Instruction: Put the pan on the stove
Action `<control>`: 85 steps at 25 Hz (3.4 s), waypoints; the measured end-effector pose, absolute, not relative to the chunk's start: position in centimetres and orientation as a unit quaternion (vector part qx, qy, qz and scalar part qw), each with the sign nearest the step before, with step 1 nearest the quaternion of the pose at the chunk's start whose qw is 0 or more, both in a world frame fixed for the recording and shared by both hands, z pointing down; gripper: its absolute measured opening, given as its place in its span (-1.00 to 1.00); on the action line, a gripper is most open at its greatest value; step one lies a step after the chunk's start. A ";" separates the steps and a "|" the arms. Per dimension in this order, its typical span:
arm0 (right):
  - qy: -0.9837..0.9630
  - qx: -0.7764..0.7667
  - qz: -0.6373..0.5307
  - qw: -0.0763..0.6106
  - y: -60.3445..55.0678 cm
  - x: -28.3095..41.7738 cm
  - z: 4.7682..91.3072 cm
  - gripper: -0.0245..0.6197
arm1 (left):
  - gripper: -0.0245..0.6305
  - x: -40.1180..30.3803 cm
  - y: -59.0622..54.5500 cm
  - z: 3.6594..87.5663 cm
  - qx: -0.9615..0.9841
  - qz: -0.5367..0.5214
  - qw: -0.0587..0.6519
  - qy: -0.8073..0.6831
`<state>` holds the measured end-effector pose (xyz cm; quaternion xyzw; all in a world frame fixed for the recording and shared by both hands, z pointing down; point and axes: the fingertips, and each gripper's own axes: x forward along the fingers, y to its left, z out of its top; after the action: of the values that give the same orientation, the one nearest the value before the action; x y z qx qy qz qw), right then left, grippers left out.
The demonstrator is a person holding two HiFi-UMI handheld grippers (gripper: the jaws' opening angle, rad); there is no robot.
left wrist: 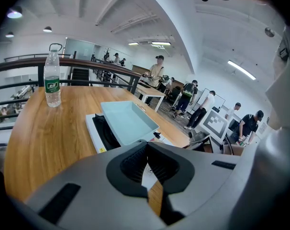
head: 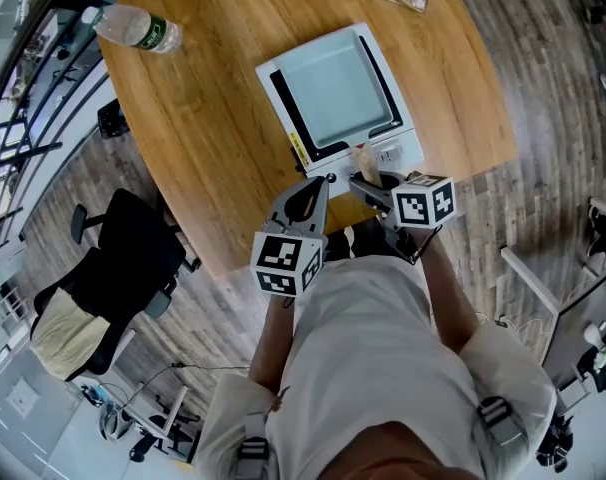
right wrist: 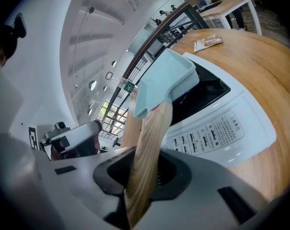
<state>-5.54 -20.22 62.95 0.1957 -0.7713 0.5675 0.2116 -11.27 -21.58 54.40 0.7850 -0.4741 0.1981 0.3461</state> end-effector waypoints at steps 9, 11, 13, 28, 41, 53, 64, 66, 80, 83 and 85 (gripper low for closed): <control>-0.780 0.199 0.552 0.217 -20.3 -5.7 62.8 -0.65 | -0.87 -11.4 -21.4 54.4 0.785 0.198 0.346 -0.475; -0.784 0.201 0.545 0.221 -20.3 -5.8 62.8 -0.64 | -0.87 -11.4 -21.3 54.3 0.785 0.198 0.345 -0.475; -0.787 0.201 0.539 0.223 -20.3 -5.8 62.7 -0.58 | -0.87 -11.3 -21.2 54.2 0.786 0.198 0.344 -0.474; -0.811 0.240 0.469 0.256 -21.1 -4.6 61.9 -0.18 | -0.87 -10.9 -21.1 53.5 0.793 0.196 0.334 -0.471; -0.815 0.283 0.434 0.259 -22.4 -2.3 61.1 -0.10 | -0.87 -10.8 -20.8 52.4 0.802 0.192 0.318 -0.469; -0.847 0.330 0.342 0.236 -23.8 -0.8 55.0 -0.10 | -0.87 -10.6 -21.0 50.4 0.815 0.180 0.288 -0.469; -0.884 0.345 0.241 0.204 -24.0 -1.5 47.5 -0.43 | -0.87 -11.9 -21.1 48.0 0.817 0.158 0.271 -0.485; -0.889 0.345 0.228 0.199 -23.8 -1.7 46.6 -0.49 | -0.87 -12.3 -21.2 47.2 0.817 0.152 0.265 -0.490; -0.909 0.343 0.170 0.167 -23.3 -2.5 42.3 -0.83 | -0.87 -14.5 -20.6 44.0 0.812 0.129 0.238 -0.517; -0.908 0.342 0.172 0.170 -23.1 -2.5 42.5 -0.86 | -0.87 -14.7 -20.4 43.9 0.810 0.130 0.239 -0.520; -0.907 0.342 0.173 0.176 -23.0 -2.4 42.8 -0.86 | -0.87 -14.9 -20.3 44.0 0.809 0.130 0.239 -0.521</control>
<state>-2.39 -23.00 42.79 0.3423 -0.9067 0.1727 0.1759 -14.87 -20.34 43.97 0.8090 -0.5211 0.1305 0.2387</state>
